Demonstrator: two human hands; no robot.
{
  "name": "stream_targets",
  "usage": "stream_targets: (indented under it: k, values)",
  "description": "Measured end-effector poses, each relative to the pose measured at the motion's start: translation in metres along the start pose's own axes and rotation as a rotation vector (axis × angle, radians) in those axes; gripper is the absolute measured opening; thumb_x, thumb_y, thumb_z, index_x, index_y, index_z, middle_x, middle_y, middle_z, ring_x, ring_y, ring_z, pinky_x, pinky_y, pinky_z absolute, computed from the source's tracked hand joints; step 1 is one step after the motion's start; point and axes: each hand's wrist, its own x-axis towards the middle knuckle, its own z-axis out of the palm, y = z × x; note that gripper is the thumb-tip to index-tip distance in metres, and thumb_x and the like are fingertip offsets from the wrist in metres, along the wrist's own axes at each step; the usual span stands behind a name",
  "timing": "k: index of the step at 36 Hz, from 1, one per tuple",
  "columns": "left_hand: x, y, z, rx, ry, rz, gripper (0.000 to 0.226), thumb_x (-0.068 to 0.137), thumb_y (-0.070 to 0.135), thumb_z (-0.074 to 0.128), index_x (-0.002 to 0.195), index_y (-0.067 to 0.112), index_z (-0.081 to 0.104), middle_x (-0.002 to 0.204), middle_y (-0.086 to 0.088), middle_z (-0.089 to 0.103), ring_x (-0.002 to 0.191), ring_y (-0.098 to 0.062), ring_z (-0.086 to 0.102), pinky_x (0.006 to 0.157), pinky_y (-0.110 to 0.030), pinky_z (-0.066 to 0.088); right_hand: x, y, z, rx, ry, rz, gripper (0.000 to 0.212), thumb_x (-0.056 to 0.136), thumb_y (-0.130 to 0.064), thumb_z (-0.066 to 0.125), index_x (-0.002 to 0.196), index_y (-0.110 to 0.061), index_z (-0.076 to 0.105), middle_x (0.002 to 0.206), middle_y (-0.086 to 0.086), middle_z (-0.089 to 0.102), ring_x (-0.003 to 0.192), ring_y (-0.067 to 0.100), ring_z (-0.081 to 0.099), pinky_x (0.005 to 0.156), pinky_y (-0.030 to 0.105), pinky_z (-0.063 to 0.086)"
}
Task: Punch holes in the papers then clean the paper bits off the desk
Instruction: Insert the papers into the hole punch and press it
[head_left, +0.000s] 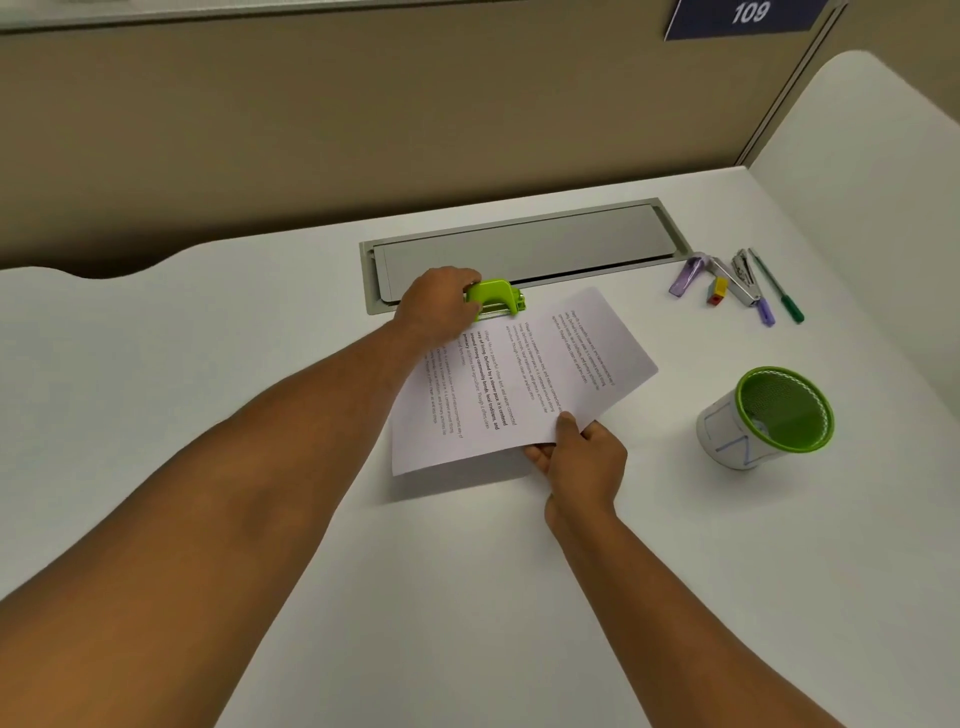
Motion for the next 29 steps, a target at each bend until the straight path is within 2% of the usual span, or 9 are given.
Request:
stream_targets:
  k: [5,9,16,23,29]
  values:
    - [0.001,0.0,-0.002,0.05,-0.04,0.028,0.048,0.093,0.034,0.062,0.137,0.019,0.052,0.129,-0.007,0.062,0.113,-0.027,0.058,0.092,-0.037,0.046,0.0,-0.003,0.004,0.009,-0.011,0.002,0.015,0.098,-0.018,0.057,0.085,-0.024,0.058,0.108,0.003,0.07,0.086,0.022,0.073,0.064,0.031,0.061]
    - [0.004,0.0,-0.004,0.045,-0.025,0.017,0.044,0.098,0.039,0.052,0.136,0.017,0.054,0.131,-0.008,0.062,0.116,-0.028,0.057,0.095,-0.039,0.045,0.005,-0.004,0.008,0.013,-0.021,0.032,0.014,0.098,-0.016,0.057,0.084,-0.021,0.058,0.107,0.005,0.07,0.087,0.023,0.072,0.066,0.033,0.062]
    - [0.018,0.007,-0.005,0.012,0.039,0.018,0.045,0.1,0.042,0.042,0.133,0.016,0.056,0.134,-0.007,0.059,0.123,-0.026,0.053,0.1,-0.041,0.045,0.015,0.007,0.006,0.005,-0.012,0.092,0.006,0.097,-0.015,0.059,0.099,-0.01,0.062,0.106,0.006,0.071,0.09,0.024,0.072,0.068,0.033,0.062]
    - [0.044,0.026,0.0,0.004,-0.022,0.015,0.053,0.101,0.046,0.04,0.144,0.015,0.044,0.15,-0.009,0.042,0.143,-0.025,0.027,0.112,-0.043,0.031,0.025,0.011,0.0,-0.002,-0.004,0.129,0.004,0.097,-0.015,0.058,0.099,-0.013,0.062,0.106,0.005,0.071,0.089,0.024,0.072,0.066,0.033,0.061]
    - [0.076,0.032,0.013,0.014,-0.06,-0.004,0.059,0.101,0.049,0.035,0.148,0.013,0.036,0.157,-0.007,0.033,0.151,-0.026,0.005,0.117,-0.048,0.021,0.031,0.014,-0.004,0.006,-0.032,0.114,0.019,0.097,-0.015,0.058,0.116,-0.013,0.061,0.107,0.003,0.071,0.088,0.023,0.073,0.066,0.035,0.062]
